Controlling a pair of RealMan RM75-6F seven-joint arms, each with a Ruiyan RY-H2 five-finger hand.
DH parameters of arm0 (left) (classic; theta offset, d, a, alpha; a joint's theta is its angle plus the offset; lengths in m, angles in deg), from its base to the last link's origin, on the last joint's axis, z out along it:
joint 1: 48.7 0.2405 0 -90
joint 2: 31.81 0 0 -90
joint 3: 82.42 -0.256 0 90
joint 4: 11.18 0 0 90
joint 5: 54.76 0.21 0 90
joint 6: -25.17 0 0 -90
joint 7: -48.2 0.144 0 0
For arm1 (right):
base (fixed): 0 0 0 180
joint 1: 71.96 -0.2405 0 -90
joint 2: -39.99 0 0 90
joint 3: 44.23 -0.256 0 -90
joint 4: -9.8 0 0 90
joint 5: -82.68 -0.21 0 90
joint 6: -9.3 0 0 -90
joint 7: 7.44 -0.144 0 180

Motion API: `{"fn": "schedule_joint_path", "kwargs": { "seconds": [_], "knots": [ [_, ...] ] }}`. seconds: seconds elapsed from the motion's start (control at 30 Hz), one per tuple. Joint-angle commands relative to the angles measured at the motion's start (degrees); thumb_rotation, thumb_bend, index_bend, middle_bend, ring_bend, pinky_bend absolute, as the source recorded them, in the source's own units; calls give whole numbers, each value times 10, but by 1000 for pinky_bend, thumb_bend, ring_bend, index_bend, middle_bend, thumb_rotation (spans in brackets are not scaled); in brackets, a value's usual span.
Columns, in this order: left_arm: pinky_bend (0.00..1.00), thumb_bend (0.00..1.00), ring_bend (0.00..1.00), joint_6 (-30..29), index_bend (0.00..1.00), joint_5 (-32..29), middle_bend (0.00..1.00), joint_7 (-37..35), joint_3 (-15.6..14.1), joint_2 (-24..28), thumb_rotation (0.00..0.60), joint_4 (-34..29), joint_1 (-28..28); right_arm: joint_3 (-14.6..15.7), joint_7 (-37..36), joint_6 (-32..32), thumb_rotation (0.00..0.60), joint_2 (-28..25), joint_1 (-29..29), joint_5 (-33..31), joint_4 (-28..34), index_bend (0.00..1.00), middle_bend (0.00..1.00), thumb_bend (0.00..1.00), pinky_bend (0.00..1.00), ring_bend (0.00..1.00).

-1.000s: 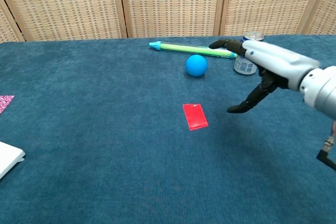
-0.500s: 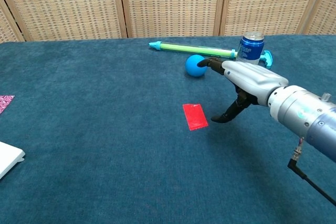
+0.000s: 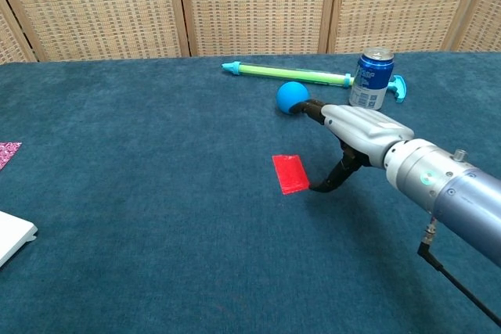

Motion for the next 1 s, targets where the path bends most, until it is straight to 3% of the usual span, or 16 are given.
{"fn": "schedule_joint_path", "kwargs": {
  "seconds": [0.03, 1.0],
  "knots": [
    [37, 120, 0, 1, 0, -1, 0, 0, 0, 0, 600, 1, 0, 1, -1, -5, 600, 7, -4, -4, -12, 93, 0, 329, 0, 0],
    [36, 119, 0, 19, 0, -22, 0, 1, 3, -7, 600, 12, -8, -8, -44, -39, 600, 77, -44, -6, -152, 115, 0, 336, 0, 0]
  ]
}}
